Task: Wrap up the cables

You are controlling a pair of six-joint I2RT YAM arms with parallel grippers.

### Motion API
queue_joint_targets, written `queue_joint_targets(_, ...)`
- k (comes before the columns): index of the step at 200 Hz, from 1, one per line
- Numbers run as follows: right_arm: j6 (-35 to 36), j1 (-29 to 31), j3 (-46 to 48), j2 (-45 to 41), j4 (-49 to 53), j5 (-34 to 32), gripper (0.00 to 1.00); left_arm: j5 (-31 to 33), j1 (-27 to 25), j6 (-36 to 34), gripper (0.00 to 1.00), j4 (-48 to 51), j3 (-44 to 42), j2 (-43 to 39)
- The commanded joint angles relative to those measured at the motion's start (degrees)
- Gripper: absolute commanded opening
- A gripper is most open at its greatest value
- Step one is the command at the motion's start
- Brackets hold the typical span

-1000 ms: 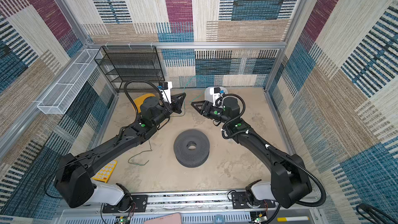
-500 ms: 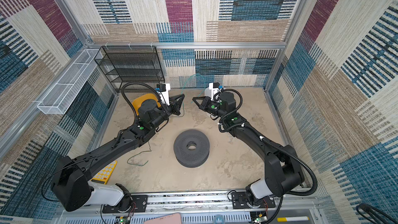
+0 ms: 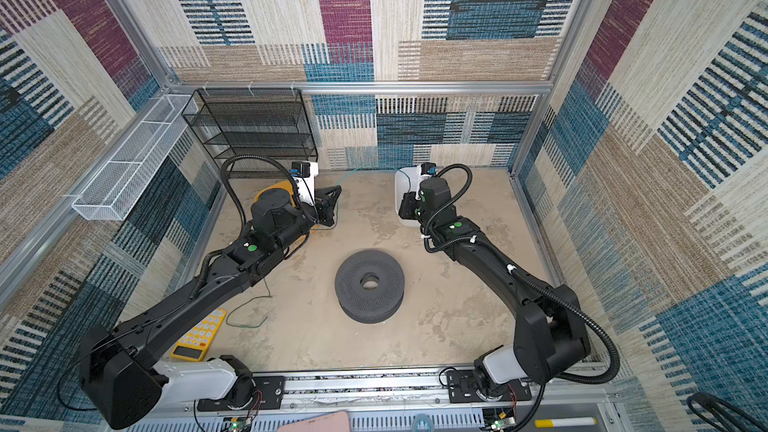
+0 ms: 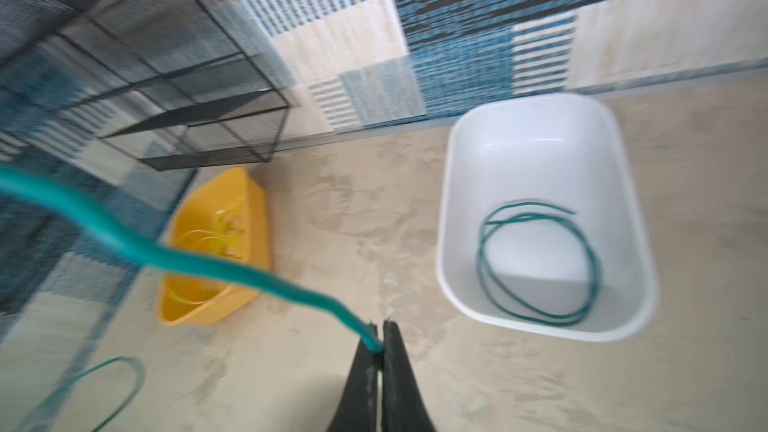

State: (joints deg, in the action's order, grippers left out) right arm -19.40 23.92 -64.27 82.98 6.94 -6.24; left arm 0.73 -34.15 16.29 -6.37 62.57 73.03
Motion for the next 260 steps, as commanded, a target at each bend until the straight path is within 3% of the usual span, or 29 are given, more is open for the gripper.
queue_joint_targets(1, 11.25, -0.19, -1.78, 1.39, 0.87, -16.39, 0.0, 4.57, 0.23, -4.35, 0.0, 8.06, -0.83, -1.99)
queue_joint_targets(36, 23.23, -0.16, -2.0, 3.18, -3.82, -24.81, 0.0, 8.82, 0.24, -9.45, 0.0, 18.18, 1.29, -3.05)
queue_joint_targets(71, 32.64, 0.0, 0.5, 2.63, -7.9, -25.68, 0.0, 12.03, 0.28, -13.66, 0.0, 23.21, 2.7, -3.22)
queue_joint_targets(84, 32.63, -0.02, 0.97, 2.15, -7.83, -24.06, 0.11, 11.7, 0.28, -13.67, 0.0, 23.3, 3.25, -2.57)
queue_joint_targets(98, 30.09, -0.01, -0.59, 2.01, -4.98, -21.01, 0.33, 11.26, 0.23, -12.41, 0.0, 21.72, 3.68, -1.44)
queue_joint_targets(150, 24.39, 0.03, -1.0, -3.53, 1.59, -11.95, 0.68, 6.55, 0.23, -10.41, 0.0, 15.95, 9.42, 6.61)
queue_joint_targets(171, 20.24, -0.1, 1.13, -8.72, 1.96, -5.75, 0.81, 7.71, 0.48, -8.69, 0.0, 12.97, 11.66, 9.24)
queue_joint_targets(202, 10.62, -2.39, 2.42, -16.03, 1.94, 1.89, 0.87, 6.05, 1.58, -5.99, 0.0, 9.99, 15.96, 12.77)
queue_joint_targets(230, -9.84, -8.47, 3.97, -20.39, -2.69, 10.93, 0.86, 2.16, 1.62, -3.96, 0.0, 3.97, 15.07, 13.38)
queue_joint_targets(245, -20.66, -9.8, 9.72, -23.32, -13.53, 19.45, 0.89, 0.15, 1.63, -3.6, 0.0, -1.57, 11.99, 12.7)
queue_joint_targets(260, -31.98, -10.02, 14.91, -24.75, -24.59, 22.91, 0.92, -1.2, 1.62, -3.55, 0.0, -9.13, 7.46, 11.6)
